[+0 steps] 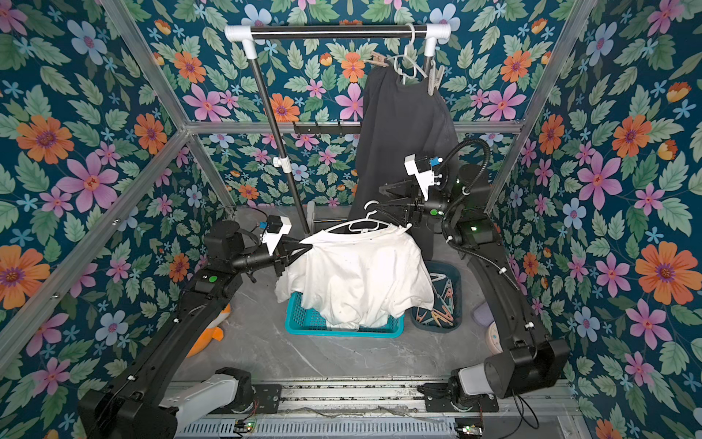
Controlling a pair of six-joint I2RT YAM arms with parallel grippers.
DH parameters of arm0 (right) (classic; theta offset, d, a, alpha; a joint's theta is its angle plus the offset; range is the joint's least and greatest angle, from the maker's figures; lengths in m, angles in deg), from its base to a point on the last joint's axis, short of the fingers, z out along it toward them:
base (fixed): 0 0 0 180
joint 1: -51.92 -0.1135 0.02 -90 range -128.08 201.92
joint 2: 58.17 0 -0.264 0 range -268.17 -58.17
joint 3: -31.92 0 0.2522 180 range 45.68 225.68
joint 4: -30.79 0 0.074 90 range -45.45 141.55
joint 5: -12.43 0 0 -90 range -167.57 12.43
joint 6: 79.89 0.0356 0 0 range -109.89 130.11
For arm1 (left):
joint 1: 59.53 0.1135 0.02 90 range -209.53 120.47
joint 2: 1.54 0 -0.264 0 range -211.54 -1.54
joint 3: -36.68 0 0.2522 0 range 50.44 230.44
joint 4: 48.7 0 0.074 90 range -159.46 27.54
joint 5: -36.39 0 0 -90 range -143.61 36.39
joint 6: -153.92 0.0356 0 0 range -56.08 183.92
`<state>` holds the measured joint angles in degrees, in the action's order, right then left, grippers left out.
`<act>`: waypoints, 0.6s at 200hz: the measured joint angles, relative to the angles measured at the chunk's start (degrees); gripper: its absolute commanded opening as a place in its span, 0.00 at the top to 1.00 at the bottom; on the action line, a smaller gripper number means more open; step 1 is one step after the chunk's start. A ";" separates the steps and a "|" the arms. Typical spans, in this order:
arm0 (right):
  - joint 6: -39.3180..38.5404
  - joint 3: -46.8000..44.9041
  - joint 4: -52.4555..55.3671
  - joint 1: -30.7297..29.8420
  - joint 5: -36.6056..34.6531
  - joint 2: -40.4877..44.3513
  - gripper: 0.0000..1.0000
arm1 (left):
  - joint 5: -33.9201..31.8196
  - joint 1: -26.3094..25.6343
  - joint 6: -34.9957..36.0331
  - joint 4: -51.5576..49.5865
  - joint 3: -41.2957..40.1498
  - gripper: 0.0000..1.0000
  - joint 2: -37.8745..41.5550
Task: Use clothespins to secure the t-shirt on both sides of the hanger
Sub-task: Adjust the hanger.
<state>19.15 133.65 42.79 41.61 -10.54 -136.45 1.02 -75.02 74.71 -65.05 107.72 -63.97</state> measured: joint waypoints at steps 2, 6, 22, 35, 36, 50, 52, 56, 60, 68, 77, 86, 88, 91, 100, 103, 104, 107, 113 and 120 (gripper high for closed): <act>-0.37 -0.33 0.42 0.00 -0.70 0.61 0.30 | -0.22 0.00 0.09 0.02 -0.09 1.00 0.07; -0.76 -0.81 1.22 -0.04 -1.86 1.51 0.30 | -0.66 0.00 0.15 0.02 -0.24 1.00 0.24; -2.16 -2.62 5.35 0.04 -7.06 5.07 0.31 | -1.44 0.00 0.35 0.09 -0.94 1.00 0.83; -2.67 -5.31 8.70 0.15 -11.28 8.04 0.32 | -2.71 0.00 0.57 0.07 -1.29 1.00 1.25; -2.69 -5.51 8.87 0.15 -11.54 8.24 0.32 | -2.73 0.00 0.59 0.07 -1.31 1.00 1.29; -2.78 -9.25 12.41 0.17 -15.91 11.56 0.33 | -3.91 0.00 1.20 0.00 -1.44 1.00 1.81; -2.78 -9.92 13.14 0.17 -16.72 12.13 0.33 | -4.04 0.00 1.16 0.00 -1.44 1.00 1.90; -2.73 -11.04 14.23 0.17 -18.10 13.09 0.33 | -4.33 0.00 1.16 0.00 -1.44 1.00 2.01; -2.75 -12.04 15.58 0.17 -19.41 13.94 0.33 | -4.74 0.00 1.18 -0.02 -1.42 1.00 2.14; -2.71 -14.21 18.10 0.20 -22.18 15.82 0.33 | -5.51 0.00 1.18 -0.11 -1.42 1.00 2.36; -2.71 -16.68 20.20 0.20 -25.42 17.75 0.33 | -6.58 0.00 1.38 -0.46 -1.42 1.00 2.67; -2.29 -18.93 22.56 0.20 -28.35 19.37 0.33 | -7.76 0.00 1.44 -1.11 -1.42 1.00 3.10; -2.01 -19.52 23.15 0.20 -29.07 19.78 0.33 | -7.98 0.00 1.46 -1.22 -1.44 1.00 3.19; -1.75 -20.26 23.65 0.20 -29.97 20.26 0.33 | -8.33 0.00 1.62 -1.44 -1.46 1.00 3.41; -1.62 -22.58 25.46 0.24 -32.94 21.62 0.33 | -9.38 0.00 1.81 -1.79 -1.90 1.00 4.26; -1.44 -23.39 25.99 0.24 -33.81 22.03 0.33 | -9.70 0.00 1.84 -1.79 -2.10 1.00 4.55; -1.42 -23.58 26.12 0.24 -34.05 22.14 0.33 | -9.77 0.00 1.84 -1.79 -2.14 1.00 4.61; -1.27 -24.35 26.80 0.24 -34.88 22.60 0.33 | -9.99 0.00 1.88 -1.84 -2.40 1.00 4.98; -0.74 -25.73 27.96 0.26 -36.50 23.45 0.33 | -10.38 0.00 2.16 -1.88 -2.75 1.00 5.49; -0.09 -27.12 29.03 0.39 -38.29 24.35 0.33 | -11.30 0.00 2.69 -1.99 -3.15 1.00 6.03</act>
<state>19.06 106.52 71.81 42.01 -48.83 -112.10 -10.28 -75.02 77.39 -67.04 104.57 -57.94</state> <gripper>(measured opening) 0.668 0.105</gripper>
